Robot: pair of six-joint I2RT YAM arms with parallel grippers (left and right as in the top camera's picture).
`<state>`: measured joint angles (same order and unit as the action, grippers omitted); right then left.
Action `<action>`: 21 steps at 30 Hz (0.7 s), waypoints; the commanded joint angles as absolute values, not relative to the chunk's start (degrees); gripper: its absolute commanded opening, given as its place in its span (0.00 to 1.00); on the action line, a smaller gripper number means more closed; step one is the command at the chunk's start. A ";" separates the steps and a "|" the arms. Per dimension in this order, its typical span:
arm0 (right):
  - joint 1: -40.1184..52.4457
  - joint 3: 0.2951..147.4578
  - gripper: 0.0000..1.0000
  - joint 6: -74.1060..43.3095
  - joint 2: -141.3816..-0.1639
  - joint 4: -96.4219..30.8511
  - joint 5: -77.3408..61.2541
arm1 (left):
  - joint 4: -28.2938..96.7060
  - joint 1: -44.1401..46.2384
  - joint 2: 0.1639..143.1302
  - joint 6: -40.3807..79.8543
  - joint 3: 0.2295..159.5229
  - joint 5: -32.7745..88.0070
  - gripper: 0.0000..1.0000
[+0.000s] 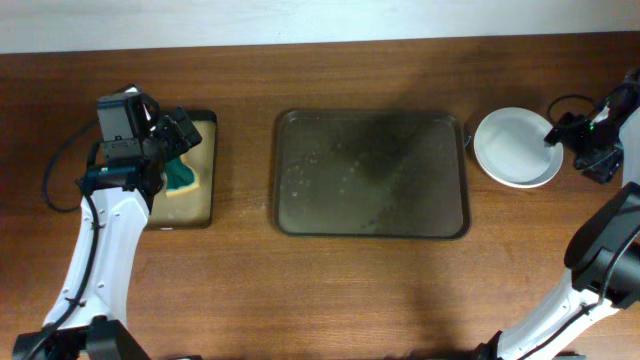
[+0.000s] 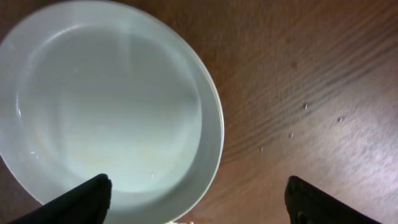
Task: Clean dirty plates on tray and stack at the side
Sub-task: 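Lift the pale green plate with the right gripper and stack it on the plates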
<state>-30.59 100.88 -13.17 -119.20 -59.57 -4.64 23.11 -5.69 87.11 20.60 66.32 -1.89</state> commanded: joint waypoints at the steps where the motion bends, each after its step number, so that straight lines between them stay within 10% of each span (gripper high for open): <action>1: -30.41 101.06 0.95 -12.51 -115.20 -62.39 -4.97 | 23.07 -5.76 87.20 20.47 66.85 -1.65 0.99; 21: -21.71 67.48 0.98 -11.18 -56.82 -79.29 -18.85 | 23.07 -5.76 87.20 20.47 66.85 -1.65 0.99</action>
<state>-22.20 68.99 -11.66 -63.51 -78.72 -15.31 22.94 -5.69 87.11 20.60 66.32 -1.89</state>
